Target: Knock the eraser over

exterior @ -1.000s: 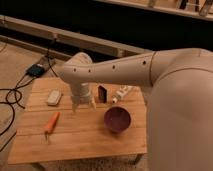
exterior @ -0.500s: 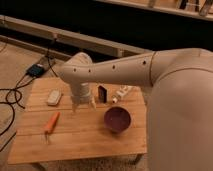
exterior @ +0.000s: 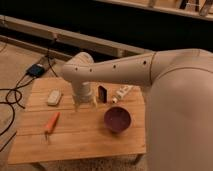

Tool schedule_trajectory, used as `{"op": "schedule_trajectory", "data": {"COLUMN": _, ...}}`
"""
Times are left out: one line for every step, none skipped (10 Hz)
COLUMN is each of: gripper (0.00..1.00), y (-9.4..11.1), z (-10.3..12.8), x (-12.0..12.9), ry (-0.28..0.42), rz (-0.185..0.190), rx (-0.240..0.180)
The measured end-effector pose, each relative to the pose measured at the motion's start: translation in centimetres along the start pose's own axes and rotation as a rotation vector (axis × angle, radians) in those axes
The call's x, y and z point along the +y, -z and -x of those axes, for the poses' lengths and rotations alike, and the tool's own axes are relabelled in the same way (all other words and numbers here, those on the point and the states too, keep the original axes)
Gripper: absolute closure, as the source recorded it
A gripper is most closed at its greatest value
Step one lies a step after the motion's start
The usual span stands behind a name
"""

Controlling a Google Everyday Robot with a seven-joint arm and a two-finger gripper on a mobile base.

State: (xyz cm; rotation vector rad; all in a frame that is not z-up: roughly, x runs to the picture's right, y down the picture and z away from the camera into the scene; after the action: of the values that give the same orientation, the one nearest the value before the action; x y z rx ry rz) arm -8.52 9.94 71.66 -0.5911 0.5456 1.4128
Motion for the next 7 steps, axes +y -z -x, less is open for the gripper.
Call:
{"op": "schedule_trajectory", "data": {"gripper": 0.35, "y": -0.4, "z": 1.0, "x": -1.6, "ry": 0.007, "rz": -0.011, "rx": 0.008}}
{"op": "schedule_trajectory", "data": {"gripper": 0.35, "y": -0.8, "z": 1.7, "x": -2.6, "ry": 0.010, "rz": -0.016, "rx": 0.014}}
{"op": "schedule_trajectory", "data": {"gripper": 0.35, "y": -1.2, "z": 2.8, "x": -4.1, "ry": 0.013, "rz": -0.024, "rx": 0.021}}
{"op": "schedule_trajectory", "data": {"gripper": 0.35, "y": -1.7, "z": 3.7, "x": -5.3, "ry": 0.017, "rz": -0.031, "rx": 0.027}}
{"op": "schedule_trajectory", "data": {"gripper": 0.35, "y": -2.0, "z": 4.4, "x": -6.1, "ry": 0.021, "rz": -0.038, "rx": 0.031}}
{"op": "schedule_trajectory", "data": {"gripper": 0.35, "y": -2.8, "z": 5.7, "x": -7.7, "ry": 0.026, "rz": -0.055, "rx": 0.041}}
{"op": "schedule_trajectory", "data": {"gripper": 0.35, "y": -3.2, "z": 6.4, "x": -8.5, "ry": 0.029, "rz": -0.065, "rx": 0.047}}
